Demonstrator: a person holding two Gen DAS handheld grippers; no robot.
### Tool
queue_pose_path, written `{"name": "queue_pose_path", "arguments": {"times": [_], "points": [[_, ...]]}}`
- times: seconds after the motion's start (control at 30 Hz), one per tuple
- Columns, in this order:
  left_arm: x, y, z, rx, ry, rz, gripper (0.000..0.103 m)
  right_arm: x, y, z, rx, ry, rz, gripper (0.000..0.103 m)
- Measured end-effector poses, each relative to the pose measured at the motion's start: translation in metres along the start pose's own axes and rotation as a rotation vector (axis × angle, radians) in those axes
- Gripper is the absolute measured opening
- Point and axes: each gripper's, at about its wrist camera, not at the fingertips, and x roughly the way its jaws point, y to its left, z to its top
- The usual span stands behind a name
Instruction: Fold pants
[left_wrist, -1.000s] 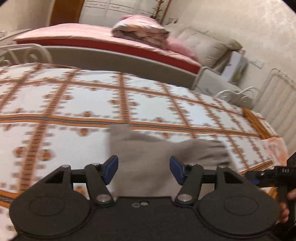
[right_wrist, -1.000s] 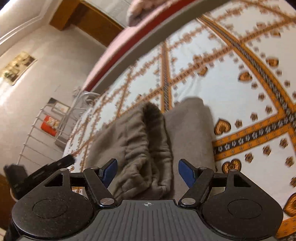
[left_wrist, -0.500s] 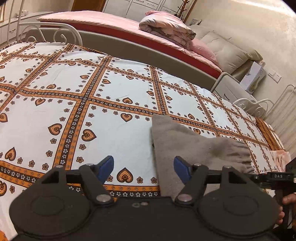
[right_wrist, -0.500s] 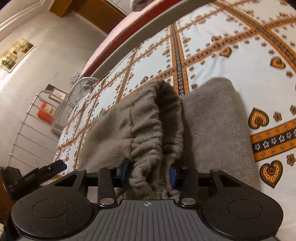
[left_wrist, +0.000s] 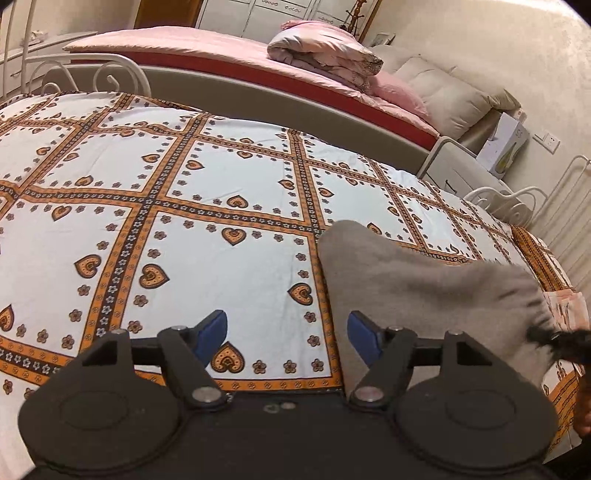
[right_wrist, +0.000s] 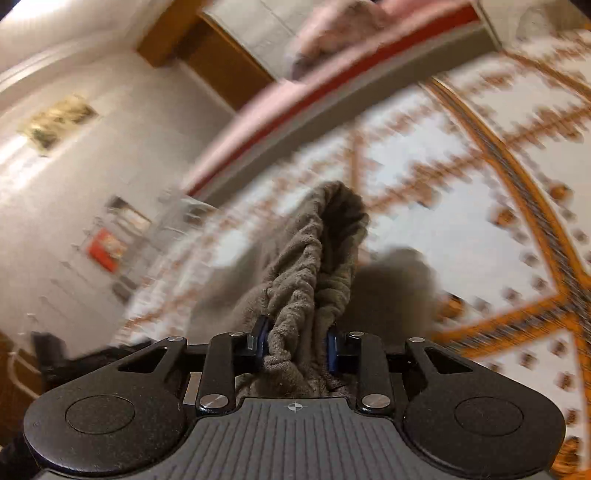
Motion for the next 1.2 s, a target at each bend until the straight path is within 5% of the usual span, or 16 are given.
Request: {"name": "queue_pose_path", "arguments": {"times": [0.1,0.53,0.77,0.9,1.2], "points": [[0.002,-0.005,0.0,0.005,-0.002,-0.005,0.064,0.017,-0.018,-0.007,0.055,0.085,-0.073,0.03],[0.004,-0.014,-0.004,0.035,0.014,-0.004,0.066,0.01,-0.006,-0.006,0.013,0.059,-0.073,0.031],[0.005,-0.014,-0.003,0.032,0.013,-0.007,0.066,-0.009,-0.002,-0.002,0.005,-0.005,-0.006,0.031],[0.007,-0.016,-0.003,0.037,0.016,-0.01,0.066,0.005,-0.025,-0.001,0.053,0.058,-0.132,0.031],[0.008,-0.02,-0.005,0.043,0.02,-0.014,0.066,-0.009,-0.003,0.002,0.026,-0.019,-0.004,0.031]]}}
